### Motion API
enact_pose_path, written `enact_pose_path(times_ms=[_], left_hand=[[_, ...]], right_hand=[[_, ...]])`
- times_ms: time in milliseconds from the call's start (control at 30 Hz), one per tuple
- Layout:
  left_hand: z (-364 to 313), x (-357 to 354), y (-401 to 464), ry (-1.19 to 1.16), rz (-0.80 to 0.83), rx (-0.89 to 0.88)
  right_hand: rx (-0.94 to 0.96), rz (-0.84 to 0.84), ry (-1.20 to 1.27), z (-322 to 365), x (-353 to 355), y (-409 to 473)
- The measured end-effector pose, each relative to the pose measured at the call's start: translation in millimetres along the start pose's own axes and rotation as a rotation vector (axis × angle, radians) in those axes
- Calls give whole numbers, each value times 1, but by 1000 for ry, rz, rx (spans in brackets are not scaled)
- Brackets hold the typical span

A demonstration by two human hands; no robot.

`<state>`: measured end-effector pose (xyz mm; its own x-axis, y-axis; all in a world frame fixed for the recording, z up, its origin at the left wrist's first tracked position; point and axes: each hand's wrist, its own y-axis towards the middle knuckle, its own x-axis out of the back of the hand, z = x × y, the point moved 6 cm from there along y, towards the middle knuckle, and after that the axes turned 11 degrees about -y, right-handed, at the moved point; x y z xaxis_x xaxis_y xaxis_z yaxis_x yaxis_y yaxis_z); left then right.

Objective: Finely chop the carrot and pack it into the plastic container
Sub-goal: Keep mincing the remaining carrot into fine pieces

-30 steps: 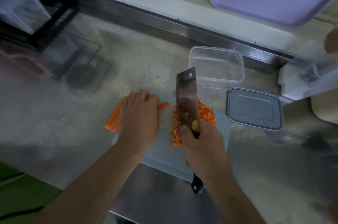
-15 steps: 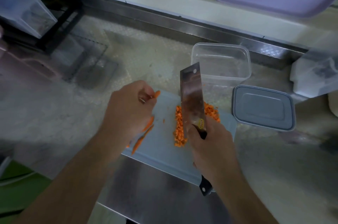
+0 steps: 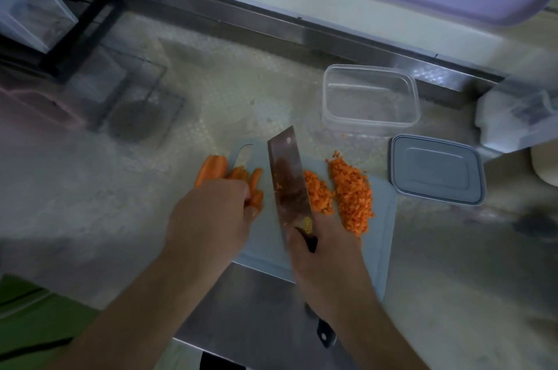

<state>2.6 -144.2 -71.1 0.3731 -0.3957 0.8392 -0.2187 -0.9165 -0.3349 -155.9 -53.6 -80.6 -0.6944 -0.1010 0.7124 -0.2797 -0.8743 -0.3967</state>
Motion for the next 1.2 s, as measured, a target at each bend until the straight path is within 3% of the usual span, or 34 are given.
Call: enact_pose_path(times_ms=[267, 533, 767, 967, 1200], left_hand=[[-28, -3, 3, 101, 12, -182], [-5, -27, 17, -474, 16, 33], [14, -39, 12, -507, -10, 106], [9, -43, 7, -685, 48, 216], [8, -35, 3, -677, -14, 167]], right_hand=[[-111, -54, -29, 1, -1, -1], [-110, -68, -70, 0, 7, -5], [-103, -52, -102, 3, 3, -11], [-105, -46, -141, 7, 2, -19], [-114, -20, -155, 9, 0, -22]])
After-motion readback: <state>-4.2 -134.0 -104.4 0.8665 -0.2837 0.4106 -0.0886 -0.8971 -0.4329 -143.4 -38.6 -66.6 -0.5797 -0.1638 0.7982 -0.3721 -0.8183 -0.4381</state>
